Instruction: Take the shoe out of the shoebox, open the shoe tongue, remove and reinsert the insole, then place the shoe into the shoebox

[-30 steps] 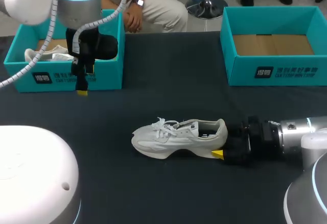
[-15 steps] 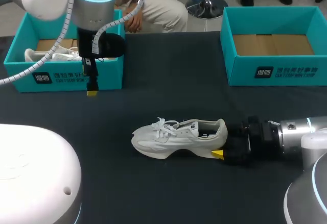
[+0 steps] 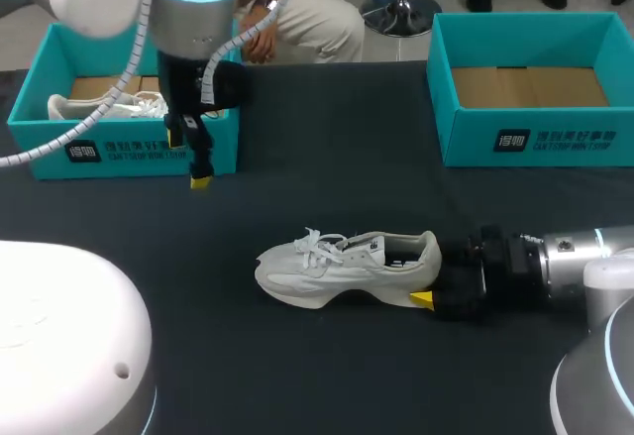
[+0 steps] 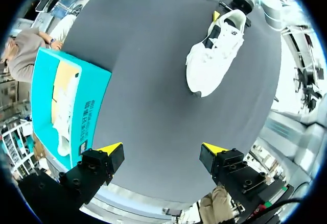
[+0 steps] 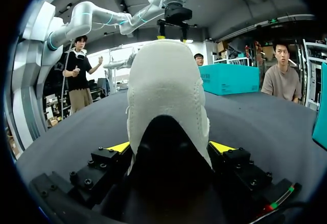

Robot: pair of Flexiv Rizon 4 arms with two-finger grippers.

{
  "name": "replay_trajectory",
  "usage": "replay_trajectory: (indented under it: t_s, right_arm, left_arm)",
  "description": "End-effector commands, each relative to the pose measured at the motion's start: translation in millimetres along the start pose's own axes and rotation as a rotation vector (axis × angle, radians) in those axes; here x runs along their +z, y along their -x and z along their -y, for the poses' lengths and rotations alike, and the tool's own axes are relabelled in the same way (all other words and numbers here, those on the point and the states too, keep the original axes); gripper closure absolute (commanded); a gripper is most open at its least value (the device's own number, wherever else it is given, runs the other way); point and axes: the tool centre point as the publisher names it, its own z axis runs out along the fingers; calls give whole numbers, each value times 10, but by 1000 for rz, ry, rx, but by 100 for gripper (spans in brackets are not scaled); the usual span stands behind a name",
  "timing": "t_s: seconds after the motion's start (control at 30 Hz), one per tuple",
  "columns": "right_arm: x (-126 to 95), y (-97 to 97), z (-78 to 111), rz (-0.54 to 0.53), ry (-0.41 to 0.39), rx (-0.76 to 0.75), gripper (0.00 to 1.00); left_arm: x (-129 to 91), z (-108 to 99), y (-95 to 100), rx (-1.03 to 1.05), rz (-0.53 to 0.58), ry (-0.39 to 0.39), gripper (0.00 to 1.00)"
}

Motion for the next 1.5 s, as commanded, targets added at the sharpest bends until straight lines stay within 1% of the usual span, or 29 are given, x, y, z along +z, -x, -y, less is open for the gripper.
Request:
replay_trajectory:
  t_s: [0.03, 0.07, 0.1, 0.17, 0.2, 0.23, 0.27, 0.3, 0.37, 0.4, 0.47, 0.6, 0.67, 0.73, 1.5]
  right_arm:
    - [29, -26, 46, 2, -2, 1, 100]
    - [29, -26, 46, 2, -2, 1, 100]
    - [29, -26, 46, 2, -2, 1, 100]
    - [29, -26, 46, 2, -2, 1, 100]
    - [29, -26, 46, 2, -2, 1, 100]
    - [29, -26, 46, 2, -2, 1, 100]
    - [29, -26, 46, 2, -2, 1, 100]
    - [29, -26, 46, 2, -2, 1, 100]
    - [29, -26, 46, 2, -2, 1, 100]
    - [29, -26, 46, 2, -2, 1, 100]
    - [29, -26, 46, 2, -2, 1, 100]
    - [29, -26, 46, 2, -2, 1, 100]
    - [29, -26, 46, 2, -2, 1, 100]
    - [29, -26, 46, 2, -2, 1, 100]
    - [29, -26, 46, 2, -2, 1, 100]
  left_arm:
    - [15, 171, -367, -361, 33, -2, 0]
    - [25, 217, -455, -420, 46, 0, 0]
    - [24, 239, -502, -455, 40, -1, 0]
    - [19, 309, -666, -572, 16, -23, 0]
    - [19, 309, -666, -572, 16, -23, 0]
    - [16, 351, -757, -674, -2, -42, 0]
    - [17, 373, -810, -691, -14, -54, 0]
    - [19, 409, -893, -768, -1, -76, 0]
    - [22, 456, -977, -797, -42, -95, 0]
    - [26, 482, -1022, -831, -31, -106, 0]
    - [29, 538, -1101, -851, -62, -110, 0]
    - [60, 634, -1227, -945, -33, -166, 0]
    - [80, 683, -1270, -969, -23, -179, 0]
    - [104, 737, -1306, -996, 17, -183, 0]
    - [104, 737, -1306, -996, 17, -183, 0]
